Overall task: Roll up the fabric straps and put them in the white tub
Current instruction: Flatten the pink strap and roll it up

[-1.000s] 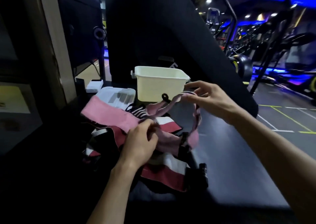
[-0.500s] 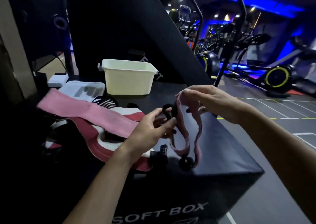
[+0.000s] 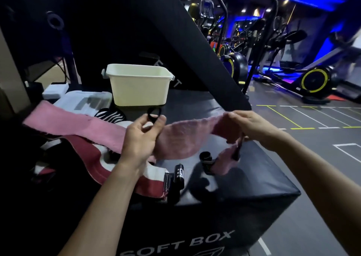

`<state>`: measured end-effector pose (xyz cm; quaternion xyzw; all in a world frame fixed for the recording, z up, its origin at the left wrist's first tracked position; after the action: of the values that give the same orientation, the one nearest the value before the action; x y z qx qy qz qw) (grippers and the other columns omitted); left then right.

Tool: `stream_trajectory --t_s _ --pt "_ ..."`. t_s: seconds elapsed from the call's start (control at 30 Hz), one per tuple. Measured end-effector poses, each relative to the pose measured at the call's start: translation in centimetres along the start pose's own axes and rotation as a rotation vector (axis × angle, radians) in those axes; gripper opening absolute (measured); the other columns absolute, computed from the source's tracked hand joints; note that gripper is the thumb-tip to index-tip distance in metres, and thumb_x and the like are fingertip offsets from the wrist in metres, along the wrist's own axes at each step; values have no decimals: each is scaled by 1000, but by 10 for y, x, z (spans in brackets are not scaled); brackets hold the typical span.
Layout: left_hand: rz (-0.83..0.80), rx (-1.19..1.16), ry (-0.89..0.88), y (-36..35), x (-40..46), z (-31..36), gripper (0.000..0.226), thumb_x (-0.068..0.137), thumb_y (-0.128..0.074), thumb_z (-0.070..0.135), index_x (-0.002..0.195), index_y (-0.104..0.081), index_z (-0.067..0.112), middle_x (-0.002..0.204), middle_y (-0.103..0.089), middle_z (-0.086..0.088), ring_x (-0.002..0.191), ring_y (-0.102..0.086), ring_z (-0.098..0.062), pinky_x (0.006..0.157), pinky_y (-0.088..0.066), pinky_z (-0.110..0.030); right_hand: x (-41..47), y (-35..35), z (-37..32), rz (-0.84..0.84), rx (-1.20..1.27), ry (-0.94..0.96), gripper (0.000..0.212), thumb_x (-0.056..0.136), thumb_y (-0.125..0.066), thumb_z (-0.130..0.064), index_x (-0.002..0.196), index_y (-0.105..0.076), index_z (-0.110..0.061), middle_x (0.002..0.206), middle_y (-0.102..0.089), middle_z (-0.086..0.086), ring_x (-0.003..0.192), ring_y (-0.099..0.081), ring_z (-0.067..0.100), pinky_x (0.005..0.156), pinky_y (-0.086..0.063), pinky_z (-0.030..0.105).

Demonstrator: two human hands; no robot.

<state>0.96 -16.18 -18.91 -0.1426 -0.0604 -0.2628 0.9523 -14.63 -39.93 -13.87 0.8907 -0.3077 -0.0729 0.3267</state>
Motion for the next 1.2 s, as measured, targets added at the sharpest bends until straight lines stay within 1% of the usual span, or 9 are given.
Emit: stream_trajectory --t_s 0.1,0.2,0.3,0.47,0.6,0.7,0.87,1.0,1.2 --pt "30 20 -32 9 11 3 20 86 -76 42 84 -71 23 71 -67 6 74 -62 -18 72 -55 -49 5 -7 19 -132 -295 -31 10 97 -61 -16 93 -68 -22 90 -70 1 68 -58 12 62 -50 25" --pt "-59 18 -4 8 15 2 22 79 -77 44 82 -71 22 77 -69 2 74 -59 -15 74 -48 -40 3 -19 -3 -161 -230 166 34 89 -70 -5 107 -63 -33 123 -68 -4 108 -65 7 97 -53 35" --pt "-128 -6 33 3 18 0 24 76 -77 40 86 -71 19 83 -68 -2 75 -55 -12 71 -44 -31 -5 -42 -42 -341 -137 394 29 89 -73 -7 106 -63 -27 134 -63 -15 127 -56 1 109 -41 33" --pt "-119 -113 83 8 27 0 15 76 -79 34 83 -74 21 80 -69 1 75 -58 -14 71 -48 -32 -5 -73 -68 -502 -62 538 39 88 -64 10 83 -55 -28 107 -66 20 89 -62 16 81 -51 31" --pt "20 -264 83 19 36 1 31 75 -78 32 101 -74 16 86 -72 1 86 -62 -20 81 -54 -35 -2 -77 -63 -513 -119 597 41 80 -52 19 100 -65 -14 92 -66 2 80 -59 7 72 -53 27" --pt "6 -399 30 12 32 9 50 76 -73 35 120 -64 13 97 -76 2 88 -71 -13 73 -60 -26 5 -70 -66 -384 -11 580 63 65 -41 20 112 -71 -9 105 -73 3 96 -67 10 82 -54 28" --pt "-224 -281 10 -19 18 5 56 87 -72 46 129 -46 20 121 -74 0 107 -71 -22 102 -52 -44 21 -32 -79 -53 442 505 56 77 -54 16 123 -67 -13 111 -70 -3 100 -61 2 83 -45 14" --pt "-498 -49 -31 -53 -1 -11 52 86 -78 21 123 -45 36 115 -73 3 104 -72 -7 88 -57 -28 32 -9 -85 6 660 393 67 76 -53 9 135 -62 -19 104 -67 -4 84 -56 7 66 -43 19" --pt "-324 55 -31 -59 2 -30 35 90 -78 12 109 -51 22 98 -73 -11 79 -73 -27 66 -63 -45 58 -12 -70 88 611 313 78 72 -50 18 141 -55 -18 105 -66 -7 82 -56 2 60 -42 13"
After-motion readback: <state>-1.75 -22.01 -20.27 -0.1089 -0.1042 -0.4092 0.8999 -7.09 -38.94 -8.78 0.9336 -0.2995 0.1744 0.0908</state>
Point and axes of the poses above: each hand's wrist, its own x-axis towards the middle knuckle, its own y-axis out of the back of the hand, z = x × y, the point moved 2 cm from there along x, towards the middle knuckle
